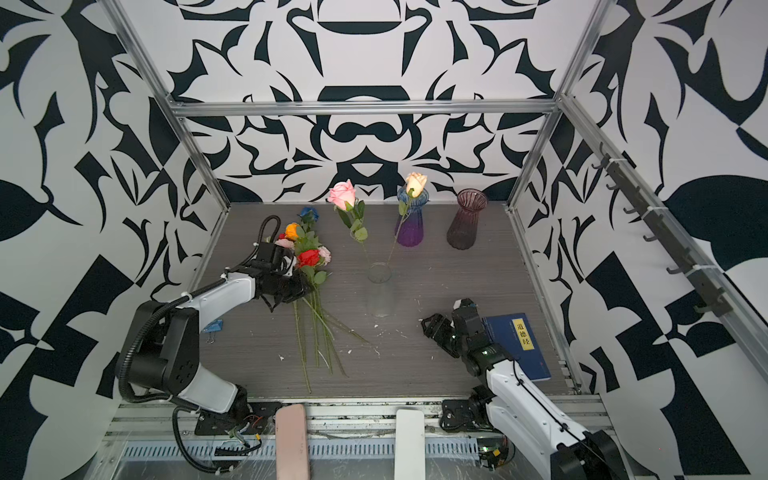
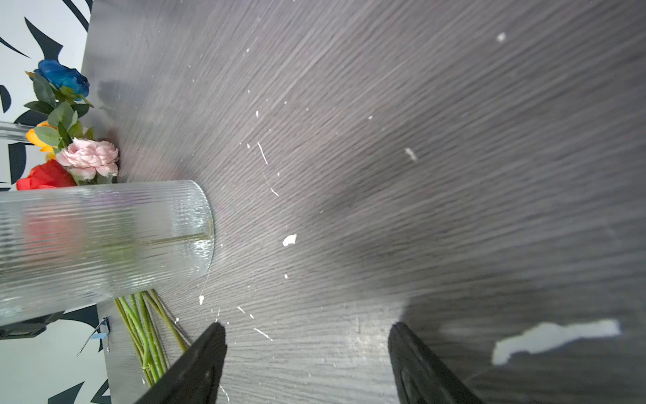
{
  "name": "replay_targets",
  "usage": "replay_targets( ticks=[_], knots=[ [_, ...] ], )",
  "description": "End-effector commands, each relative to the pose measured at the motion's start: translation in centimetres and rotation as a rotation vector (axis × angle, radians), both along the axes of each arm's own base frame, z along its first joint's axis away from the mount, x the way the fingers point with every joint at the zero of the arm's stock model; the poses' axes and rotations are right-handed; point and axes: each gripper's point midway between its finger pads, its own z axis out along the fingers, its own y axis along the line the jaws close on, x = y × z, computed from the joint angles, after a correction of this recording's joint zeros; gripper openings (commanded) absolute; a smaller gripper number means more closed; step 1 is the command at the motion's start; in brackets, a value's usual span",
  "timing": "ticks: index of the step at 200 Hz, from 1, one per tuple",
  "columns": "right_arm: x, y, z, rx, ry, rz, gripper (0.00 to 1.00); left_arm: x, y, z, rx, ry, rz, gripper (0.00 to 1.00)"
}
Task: Arrange the flowers into the vase
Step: 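Close the left gripper on the blue rose stem and lift it, then carry the blue rose upright over the clear ribbed vase with the left gripper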
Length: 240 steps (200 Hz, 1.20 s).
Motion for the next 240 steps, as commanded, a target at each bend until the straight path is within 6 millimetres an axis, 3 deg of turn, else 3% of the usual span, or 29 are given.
replay_targets(
  ticks=[1,49,58,68,92,126,133,179,197,240],
  knots=[
    [0.3,0.1,0.4,0.009,-0.027,0.004,0.77,-0.5,0.0,-1.0,0.003,0.012,-0.009,0.32],
    [0.2,0.0,0.3,0.015,-0.025,-0.001,0.77,-1.2,-0.2,-1.6,-0.014,0.029,-0.024,0.26],
    [0.1,0.0,0.3,0.014,-0.025,-0.001,0.77,-1.3,-0.3,-1.6,-0.020,0.031,-0.028,0.18],
    [0.1,0.0,0.2,0.015,-0.024,-0.001,0.77,-1.5,-0.7,-1.2,-0.045,0.025,-0.042,0.00],
    [0.2,0.1,0.3,0.019,-0.029,-0.002,0.77,-1.6,-0.8,1.2,-0.075,-0.031,-0.034,0.00],
    [0.5,0.2,0.2,0.021,-0.027,0.001,0.77,-1.7,0.9,6.6,-0.021,-0.169,0.015,0.00],
    [0.6,0.3,0.3,0.022,-0.027,0.003,0.77,-1.9,1.6,8.6,-0.008,-0.223,0.030,0.00],
    [1.2,0.8,-0.1,0.026,-0.009,0.022,0.77,-4.3,5.4,16.8,0.059,-0.464,0.130,0.00],
    [1.4,1.1,-0.4,0.032,0.001,0.032,0.77,-5.2,4.8,21.3,-0.025,-0.613,0.116,0.00],
    [1.4,1.4,-1.0,0.031,0.030,0.052,0.77,-8.1,1.0,33.6,-0.403,-0.975,0.022,0.00]
  ],
)
